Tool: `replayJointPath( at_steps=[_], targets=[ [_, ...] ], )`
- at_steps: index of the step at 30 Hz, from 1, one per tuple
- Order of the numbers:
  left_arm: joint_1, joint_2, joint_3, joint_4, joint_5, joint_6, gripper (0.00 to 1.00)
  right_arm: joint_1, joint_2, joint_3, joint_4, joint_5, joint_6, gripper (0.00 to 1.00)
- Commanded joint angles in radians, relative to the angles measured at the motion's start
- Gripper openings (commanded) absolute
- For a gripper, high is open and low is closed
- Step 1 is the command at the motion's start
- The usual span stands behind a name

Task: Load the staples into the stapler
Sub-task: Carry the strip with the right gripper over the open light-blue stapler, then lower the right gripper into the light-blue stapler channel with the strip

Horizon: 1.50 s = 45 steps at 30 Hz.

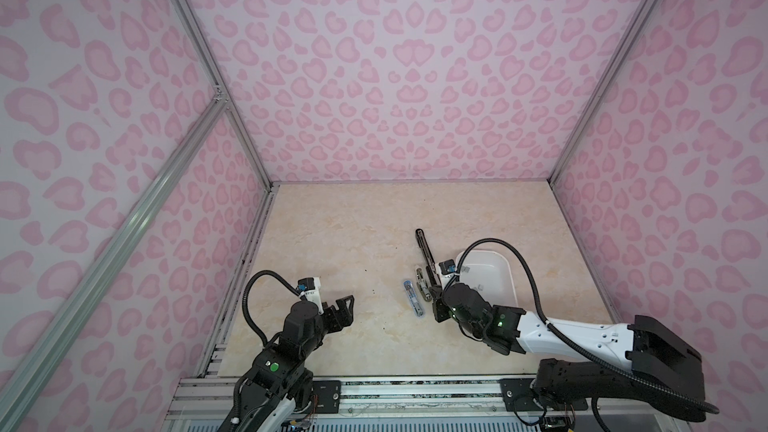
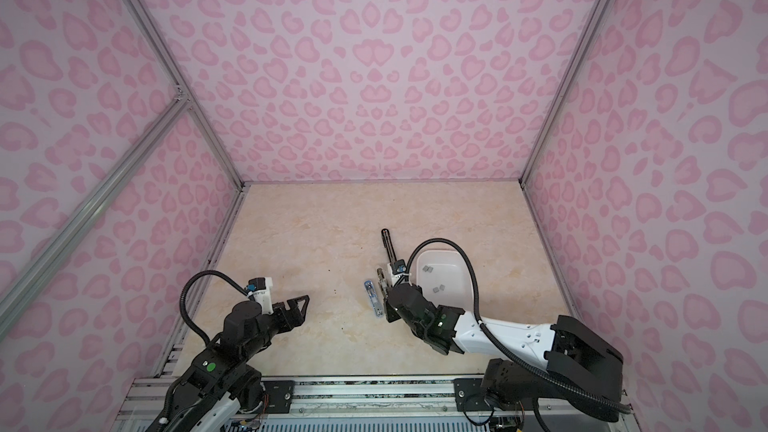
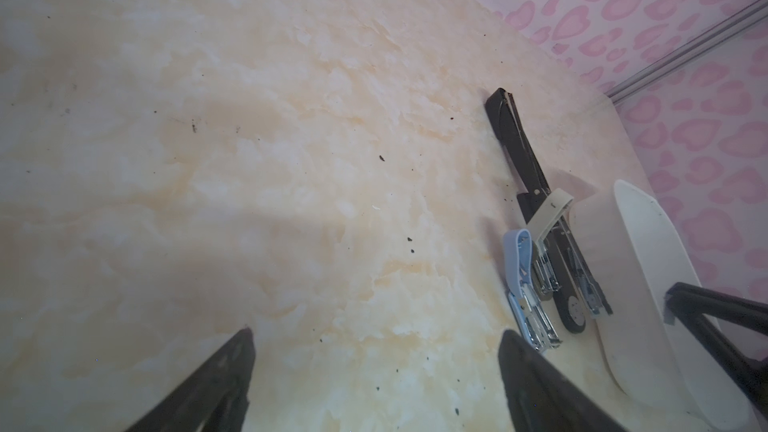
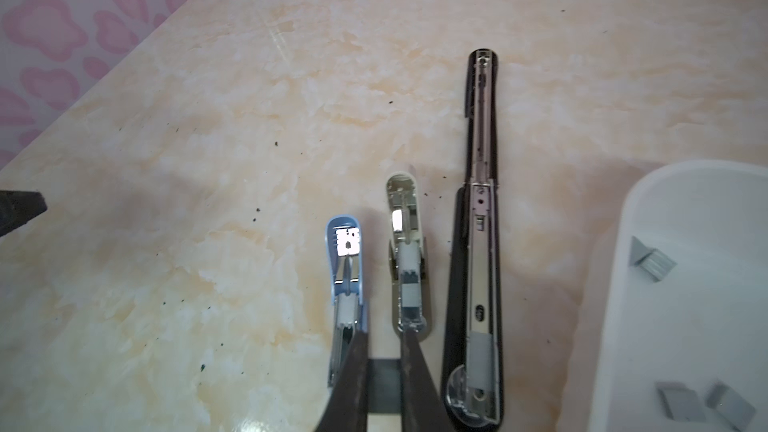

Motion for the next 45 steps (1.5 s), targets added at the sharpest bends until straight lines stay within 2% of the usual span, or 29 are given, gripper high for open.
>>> replayJointPath(
  at_steps=[1, 7, 16, 21, 26, 45],
  targets=[
    [-0.002, -0.085, -0.019, 0.004, 0.039, 0.006, 0.92, 0.034, 0.08, 0.021, 0.074, -0.002, 0.023, 0.13],
    [-0.002, -0.209, -0.034, -0.03, 0.035, 0.003, 0.94, 0.085, 0.167, 0.032, 0.106, 0.001, 0.057, 0.12],
    [-0.002, -0.192, -0.027, -0.047, 0.035, -0.006, 0.95, 0.092, 0.234, 0.064, 0.047, 0.011, 0.054, 0.13],
    [-0.001, -0.183, -0.024, -0.049, 0.023, -0.006, 0.95, 0.076, 0.218, 0.047, 0.041, 0.032, 0.047, 0.13],
    [-0.002, -0.178, -0.024, -0.047, 0.023, -0.005, 0.95, 0.059, 0.206, 0.039, 0.055, 0.016, 0.029, 0.13],
    [-0.001, -0.178, -0.023, -0.048, 0.014, -0.006, 0.95, 0.015, 0.316, 0.092, 0.071, -0.06, 0.002, 0.13]
  ],
)
